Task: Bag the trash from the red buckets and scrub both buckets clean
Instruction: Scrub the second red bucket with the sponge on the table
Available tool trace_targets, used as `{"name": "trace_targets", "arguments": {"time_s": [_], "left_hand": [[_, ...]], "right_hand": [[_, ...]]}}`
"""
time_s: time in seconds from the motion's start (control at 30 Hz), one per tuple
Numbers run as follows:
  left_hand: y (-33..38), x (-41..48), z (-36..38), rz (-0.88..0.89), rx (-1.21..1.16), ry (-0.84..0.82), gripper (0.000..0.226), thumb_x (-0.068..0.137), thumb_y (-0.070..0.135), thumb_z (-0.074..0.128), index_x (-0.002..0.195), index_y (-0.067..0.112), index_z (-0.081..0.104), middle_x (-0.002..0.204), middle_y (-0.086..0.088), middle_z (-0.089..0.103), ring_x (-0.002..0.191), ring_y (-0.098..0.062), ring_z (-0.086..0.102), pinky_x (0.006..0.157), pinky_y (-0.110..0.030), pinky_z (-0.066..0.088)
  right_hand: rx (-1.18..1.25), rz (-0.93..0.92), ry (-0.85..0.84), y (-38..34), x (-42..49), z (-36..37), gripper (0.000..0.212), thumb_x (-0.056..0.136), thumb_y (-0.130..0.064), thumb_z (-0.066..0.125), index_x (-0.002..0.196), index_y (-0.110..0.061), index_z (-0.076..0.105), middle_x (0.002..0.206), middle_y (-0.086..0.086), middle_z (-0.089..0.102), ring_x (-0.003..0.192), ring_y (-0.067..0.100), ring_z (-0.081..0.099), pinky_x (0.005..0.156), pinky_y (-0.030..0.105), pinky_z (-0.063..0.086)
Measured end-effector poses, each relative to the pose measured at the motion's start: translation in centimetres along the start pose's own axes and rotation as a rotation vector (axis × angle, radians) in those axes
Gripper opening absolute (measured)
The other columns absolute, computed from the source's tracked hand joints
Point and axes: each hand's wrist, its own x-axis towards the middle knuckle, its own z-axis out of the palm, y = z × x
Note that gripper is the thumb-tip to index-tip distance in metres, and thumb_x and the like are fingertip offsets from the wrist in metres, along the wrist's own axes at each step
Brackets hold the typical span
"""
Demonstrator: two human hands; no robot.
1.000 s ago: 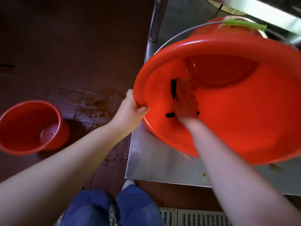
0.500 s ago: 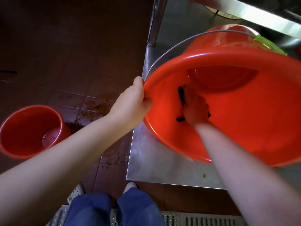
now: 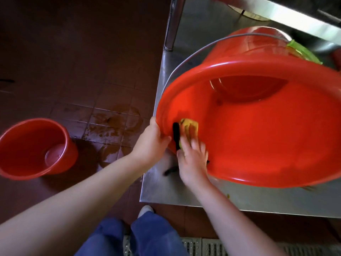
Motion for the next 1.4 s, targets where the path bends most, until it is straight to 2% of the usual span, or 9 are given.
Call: {"name": "trace_targets", "arguments": {"time_s": [0.13, 0.27, 0.5, 0.6, 0.73, 0.87, 1.0, 1.2, 1.4], "left_hand": [[1.1, -0.3, -0.6, 0.033, 0.114, -0.005, 0.032, 0.086, 0.012, 0.057, 0.105, 0.013, 0.032, 0.091, -0.007, 0.058, 0.086, -0.033, 0.059, 0.07, -0.037, 0.045], [2.0, -0.8, -2.2, 0.162, 0.224, 0.054, 0.028, 0.09, 0.015, 0.053, 0.097, 0.018, 0.026, 0.07, 0.004, 0.047, 0.067, -0.028, 0.051, 0.059, -0.035, 0.036], [1.0, -1.1, -1.7, 0.177, 0.082, 0.104, 0.032, 0.085, 0.012, 0.057, 0.099, 0.022, 0.031, 0.079, -0.001, 0.06, 0.076, -0.023, 0.062, 0.066, -0.039, 0.049], [-0.4, -1.4, -0.2, 0.044, 0.051, 0.006, 0.037, 0.086, 0.015, 0.059, 0.101, 0.025, 0.027, 0.091, -0.006, 0.064, 0.085, -0.025, 0.064, 0.073, -0.038, 0.049], [-0.9, -1.3, 0.3, 0.014, 0.07, -0.004, 0.036, 0.087, 0.016, 0.056, 0.102, 0.024, 0.024, 0.093, -0.009, 0.062, 0.085, -0.03, 0.062, 0.068, -0.035, 0.045], [-0.5, -1.4, -0.3, 0.032, 0.089, -0.014, 0.038, 0.085, 0.013, 0.056, 0.111, 0.013, 0.028, 0.1, -0.016, 0.06, 0.093, -0.039, 0.06, 0.077, -0.045, 0.048], [0.6, -1.5, -1.1, 0.129, 0.227, 0.007, 0.031, 0.088, 0.016, 0.052, 0.099, 0.018, 0.023, 0.085, -0.006, 0.053, 0.082, -0.039, 0.058, 0.063, -0.039, 0.041], [2.0, -1.0, -3.7, 0.364, 0.382, 0.145, 0.03, 0.083, 0.011, 0.049, 0.094, 0.019, 0.022, 0.062, -0.001, 0.046, 0.052, -0.027, 0.039, 0.048, -0.035, 0.024], [-0.8, -1.8, -0.2, 0.147, 0.043, 0.039, 0.036, 0.084, 0.019, 0.062, 0.107, 0.02, 0.034, 0.095, -0.001, 0.059, 0.087, -0.023, 0.06, 0.076, -0.037, 0.047]], "right_hand": [[0.012, 0.038, 0.017, 1.9, 1.5, 0.0, 0.063, 0.09, -0.022, 0.039, 0.148, -0.037, 0.021, 0.158, -0.001, 0.017, 0.124, 0.026, 0.031, 0.1, 0.041, 0.03], [-0.183, -0.047, 0.068, 5.4, 8.1, -1.9, 0.06, 0.09, -0.021, 0.019, 0.149, -0.018, 0.025, 0.156, 0.006, 0.023, 0.143, 0.026, 0.025, 0.109, 0.039, 0.027], [-0.336, 0.228, -0.088, 9.5, 15.7, -3.4, 0.066, 0.095, -0.024, 0.04, 0.151, -0.03, 0.005, 0.16, 0.004, 0.002, 0.143, 0.032, 0.013, 0.113, 0.047, 0.02], [-0.271, 0.309, -0.09, 7.9, 14.9, -3.5, 0.07, 0.095, -0.022, 0.044, 0.151, -0.036, 0.004, 0.16, 0.002, 0.0, 0.141, 0.032, 0.018, 0.11, 0.044, 0.021], [-0.121, 0.147, 0.042, 4.1, 8.7, -1.1, 0.066, 0.084, -0.029, 0.026, 0.149, -0.038, 0.017, 0.159, 0.001, 0.012, 0.135, 0.033, 0.033, 0.103, 0.044, 0.031], [-0.065, 0.035, 0.141, -0.5, -0.6, 1.2, 0.06, 0.083, -0.03, 0.037, 0.142, -0.036, 0.037, 0.152, 0.005, 0.033, 0.106, 0.036, 0.046, 0.086, 0.045, 0.039], [-0.061, 0.056, 0.191, 1.2, 0.7, 1.0, 0.06, 0.083, -0.031, 0.033, 0.143, -0.035, 0.037, 0.152, 0.004, 0.034, 0.109, 0.037, 0.049, 0.087, 0.045, 0.041], [-0.317, 0.01, 0.109, 8.1, 11.5, -2.5, 0.057, 0.095, -0.02, 0.035, 0.15, -0.025, 0.023, 0.158, 0.0, 0.019, 0.134, 0.033, 0.037, 0.101, 0.045, 0.035], [-0.356, 0.152, -0.092, 10.5, 16.0, -3.6, 0.076, 0.094, -0.031, 0.05, 0.152, -0.029, 0.001, 0.16, 0.0, -0.005, 0.146, 0.028, 0.006, 0.115, 0.048, 0.019]]}}
